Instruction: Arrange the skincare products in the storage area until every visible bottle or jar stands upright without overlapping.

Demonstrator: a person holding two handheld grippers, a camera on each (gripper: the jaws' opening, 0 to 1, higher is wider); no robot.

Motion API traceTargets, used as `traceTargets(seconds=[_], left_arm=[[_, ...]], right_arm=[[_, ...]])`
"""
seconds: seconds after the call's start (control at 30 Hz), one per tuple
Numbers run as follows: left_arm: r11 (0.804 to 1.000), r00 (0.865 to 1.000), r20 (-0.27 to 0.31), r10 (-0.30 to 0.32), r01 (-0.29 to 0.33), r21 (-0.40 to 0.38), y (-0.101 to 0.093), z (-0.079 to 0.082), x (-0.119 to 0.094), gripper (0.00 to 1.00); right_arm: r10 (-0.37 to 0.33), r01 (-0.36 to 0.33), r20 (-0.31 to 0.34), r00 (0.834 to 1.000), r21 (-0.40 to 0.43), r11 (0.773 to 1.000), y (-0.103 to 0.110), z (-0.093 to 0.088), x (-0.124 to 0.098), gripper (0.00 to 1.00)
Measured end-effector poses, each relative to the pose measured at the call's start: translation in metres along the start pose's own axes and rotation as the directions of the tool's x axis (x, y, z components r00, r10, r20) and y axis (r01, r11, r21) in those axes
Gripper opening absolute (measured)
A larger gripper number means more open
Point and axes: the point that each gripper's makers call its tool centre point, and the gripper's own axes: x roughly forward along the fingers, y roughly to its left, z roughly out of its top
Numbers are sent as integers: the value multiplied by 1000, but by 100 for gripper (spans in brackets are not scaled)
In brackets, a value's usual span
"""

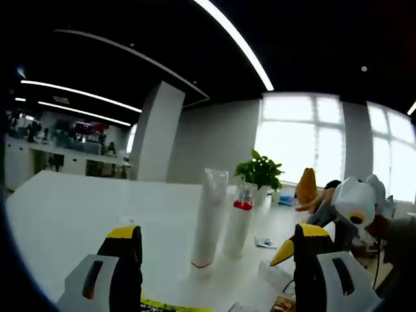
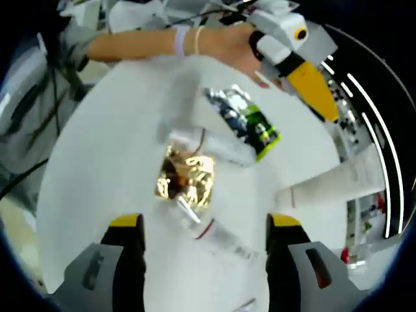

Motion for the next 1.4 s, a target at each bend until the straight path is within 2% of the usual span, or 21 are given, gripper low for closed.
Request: traceTargets(seconds=[0.03,0.07,0.1,0.13,0.17,0.2,0.27,0.43,0.5,0.63,0.73,0.8,0.87,0.93,1.0,1.1,1.27,1.37,1.4], left_arm=[[1000,1000,2,0,0,-1,0,0,0,100],[1000,1000,2,1,-1,-2,1,1,0,99],[1000,1000,0,1,-1,-2,1,1,0,99],[1000,1000,0,1,-1,-2,1,1,1,99],[1000,1000,-1,1,-1,-3,1,1,1,99],[1000,1000,0,1,-1,-3,2,2,1,99],[1000,1000,0,0,0,-4,3,2,2,99],[1000,1000,4,0,0,-10,-1,1,1,99],[1000,1000,6,-1,1,-15,-1,0,1,98],[1000,1000,2,1,-1,-16,0,-2,3,97],[1000,1000,-2,1,-1,-9,-3,-4,3,97],[1000,1000,-4,0,0,-5,-4,-5,3,97],[1000,1000,-2,1,-1,-2,-4,-3,3,97],[1000,1000,0,-1,1,1,-4,-3,3,97],[1000,1000,2,-2,2,1,-3,-2,4,97],[1000,1000,2,-4,4,0,-3,-2,5,97],[1000,1000,-1,-4,4,-1,-3,-3,5,97],[1000,1000,-4,-4,4,-2,-3,-5,6,97],[1000,1000,-4,-3,3,-2,-3,-5,6,97]], right_arm=[[13,-14,15,1000,35,999,-1,4,-2,67],[-22,20,35,999,48,999,-9,9,1,66],[-15,14,29,999,46,999,-9,8,5,63],[45,-48,36,998,79,996,3,10,7,57],[40,-41,17,999,77,996,1,8,10,50],[70,-71,12,998,121,990,5,8,10,45],[113,-112,4,994,145,983,11,8,10,35],[147,-145,-1,989,146,978,17,8,13,34],[160,-152,-37,986,171,974,18,7,14,33],[204,-166,-141,969,241,956,22,2,14,23],[193,-142,-236,952,216,966,17,-7,13,21],[177,-133,-229,957,196,972,15,-7,12,21],[168,-127,-208,964,196,972,12,-4,9,20],[141,-105,-159,977,211,972,5,3,3,20],[97,-76,-83,992,227,971,-6,13,-10,19],[64,-62,3,998,262,963,-15,23,-26,19],[-13,-18,101,995,295,955,-29,27,-45,18],[-51,-14,178,983,349,937,-36,27,-56,18],[-71,-14,214,974,370,929,-40,26,-61,18]])
